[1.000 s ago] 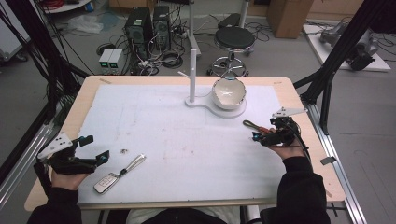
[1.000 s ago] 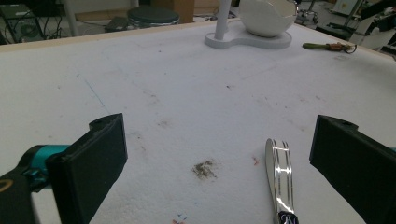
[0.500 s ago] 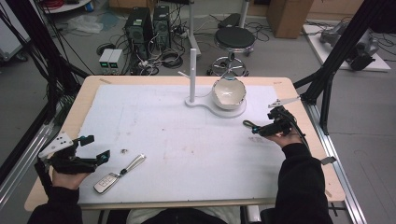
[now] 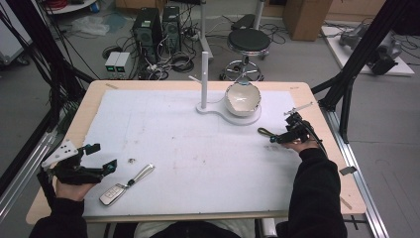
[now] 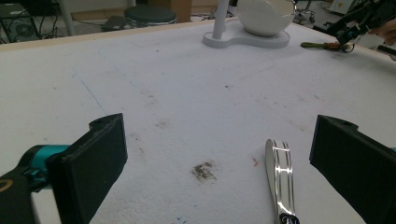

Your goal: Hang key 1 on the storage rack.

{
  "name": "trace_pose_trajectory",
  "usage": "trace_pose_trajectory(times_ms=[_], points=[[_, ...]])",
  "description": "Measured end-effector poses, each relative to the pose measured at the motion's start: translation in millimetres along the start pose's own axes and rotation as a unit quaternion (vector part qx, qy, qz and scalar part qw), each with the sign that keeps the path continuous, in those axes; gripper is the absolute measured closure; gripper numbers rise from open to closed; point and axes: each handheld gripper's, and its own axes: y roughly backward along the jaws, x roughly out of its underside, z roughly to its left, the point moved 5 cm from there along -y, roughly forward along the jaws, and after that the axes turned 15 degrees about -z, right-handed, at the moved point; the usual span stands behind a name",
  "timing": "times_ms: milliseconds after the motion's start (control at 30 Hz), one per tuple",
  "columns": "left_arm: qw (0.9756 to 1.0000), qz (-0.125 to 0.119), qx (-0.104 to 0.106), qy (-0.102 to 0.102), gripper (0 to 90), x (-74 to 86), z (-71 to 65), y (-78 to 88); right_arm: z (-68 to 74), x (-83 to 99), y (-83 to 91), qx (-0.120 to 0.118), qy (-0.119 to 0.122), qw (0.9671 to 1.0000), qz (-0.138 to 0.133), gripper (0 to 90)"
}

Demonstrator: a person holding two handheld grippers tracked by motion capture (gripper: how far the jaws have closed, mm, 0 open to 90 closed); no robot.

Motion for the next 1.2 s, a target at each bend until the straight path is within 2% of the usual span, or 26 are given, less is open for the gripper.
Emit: trace_pose_trajectory(times_ms=[33,67,100,133,233,367,467,500,533,567,600,633,667,700,733,933,1200], points=[[1.0,0.0,0.0,0.0,4.5,-0.1,0.1,0.1,-0.6,0.1,-0.2,-0.001,0.003,1.0,0.001,10.0],[1.0,0.0,0.0,0.0,4.5,0.0,0.2,0.0,0.7,0.1,0.8,-0.011,0.003,0.9999,0.003,18.4],[1.0,0.0,0.0,0.001,4.5,0.0,0.0,-0.1,0.7,0.1,0.8,-0.011,0.003,0.9999,0.003,18.4],[1.0,0.0,0.001,0.0,4.5,0.1,-0.2,-0.4,0.3,0.4,1.7,-0.018,0.004,0.9998,0.005,26.2],[1.0,0.001,0.001,-0.001,4.6,0.2,-0.3,-0.4,0.1,1.5,1.5,-0.02,0.006,0.9997,0.01,29.5],[1.0,0.002,0.001,0.0,4.6,0.3,-0.1,-0.6,-2.4,4.1,-0.9,-0.01,0.011,0.9997,0.021,33.7],[1.0,0.002,0.001,-0.002,4.5,0.5,-0.1,-0.8,-2.9,6.1,-2.6,-0.008,0.011,0.9994,0.031,41.0],[1.0,0.002,0.0,-0.002,4.5,0.6,0.1,-0.9,-2.9,6.1,-2.6,-0.008,0.011,0.9994,0.031,41.0],[1.0,0.002,0.0,-0.001,4.5,0.6,0.0,-1.1,-3.5,8.7,-4.0,-0.004,0.013,0.999,0.042,47.5],[1.0,0.004,0.001,-0.002,4.5,0.7,0.2,-1.0,-3.5,8.7,-4.0,-0.004,0.013,0.999,0.042,47.5],[1.0,0.005,0.001,-0.001,4.5,0.9,0.2,-1.0,-3.3,8.6,-3.4,0.0,0.025,0.9989,0.04,57.4],[1.0,0.006,0.0,0.0,4.5,1.0,0.1,-1.1,-3.3,8.6,-3.4,0.0,0.025,0.9989,0.04,57.4],[1.0,0.006,0.0,0.0,4.5,1.1,0.1,-1.2,-2.4,8.7,-2.3,-0.002,0.029,0.9987,0.042,63.9],[1.0,0.006,0.001,-0.001,4.5,1.1,0.1,-1.4,-2.4,8.7,-2.3,-0.002,0.029,0.9987,0.042,63.9],[1.0,0.006,0.001,-0.001,4.5,1.0,0.1,-1.5,-0.8,9.0,-1.3,-0.002,0.041,0.9982,0.043,69.6],[1.0,0.005,0.001,-0.001,4.6,0.8,0.1,-1.8,4.4,9.0,-0.8,-0.002,0.057,0.9975,0.04,72.5],[1.0,0.006,0.0,-0.001,4.6,0.8,0.0,-1.5,9.3,7.8,-0.1,-0.009,0.042,0.9981,0.044,72.7]])
